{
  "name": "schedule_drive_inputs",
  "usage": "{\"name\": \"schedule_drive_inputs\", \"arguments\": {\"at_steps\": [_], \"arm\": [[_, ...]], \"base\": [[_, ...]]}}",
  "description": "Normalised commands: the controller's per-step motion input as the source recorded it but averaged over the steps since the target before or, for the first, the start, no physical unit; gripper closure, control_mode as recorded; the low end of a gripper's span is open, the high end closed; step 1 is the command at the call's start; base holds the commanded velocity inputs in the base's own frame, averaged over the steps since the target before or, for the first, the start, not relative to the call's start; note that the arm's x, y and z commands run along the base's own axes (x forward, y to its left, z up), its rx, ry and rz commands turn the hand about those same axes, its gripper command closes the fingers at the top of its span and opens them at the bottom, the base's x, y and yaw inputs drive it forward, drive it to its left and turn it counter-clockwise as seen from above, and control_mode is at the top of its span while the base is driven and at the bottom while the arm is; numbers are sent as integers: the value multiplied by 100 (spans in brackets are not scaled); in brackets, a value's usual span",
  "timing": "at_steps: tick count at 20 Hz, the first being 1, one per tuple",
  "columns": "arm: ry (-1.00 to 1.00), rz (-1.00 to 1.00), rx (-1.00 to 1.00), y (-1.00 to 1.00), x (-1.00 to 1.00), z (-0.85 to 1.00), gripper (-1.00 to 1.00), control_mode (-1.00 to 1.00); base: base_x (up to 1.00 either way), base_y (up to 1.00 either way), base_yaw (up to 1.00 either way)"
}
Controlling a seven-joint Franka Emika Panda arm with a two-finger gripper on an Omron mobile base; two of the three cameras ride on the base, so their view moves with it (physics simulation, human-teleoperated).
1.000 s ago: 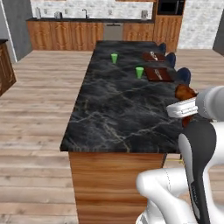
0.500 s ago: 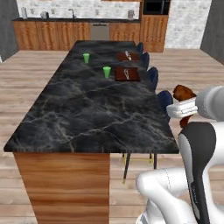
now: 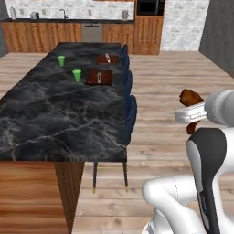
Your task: Gather the cucumber and carrot from the fridge and place them on a tray on the dining counter. Then gather the chicken drumstick and fish from the fridge and place them on the other tray.
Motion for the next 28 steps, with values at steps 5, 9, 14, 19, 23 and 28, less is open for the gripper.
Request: {"name": "schedule_drive_inputs", "arguments": {"at_steps": [5, 9, 14, 19, 23, 28], "arm": [[0, 0, 0, 0, 0, 0, 100, 100], [0, 0, 0, 0, 0, 0, 100, 100], [0, 0, 0, 0, 0, 0, 100, 100], [0, 0, 0, 0, 0, 0, 100, 100], [0, 0, 0, 0, 0, 0, 100, 100], [0, 0, 0, 0, 0, 0, 100, 100]], "base": [[48, -90, 7], [78, -78, 20], [84, -65, 27], [83, -59, 30], [70, -60, 32], [49, -60, 35]]}}
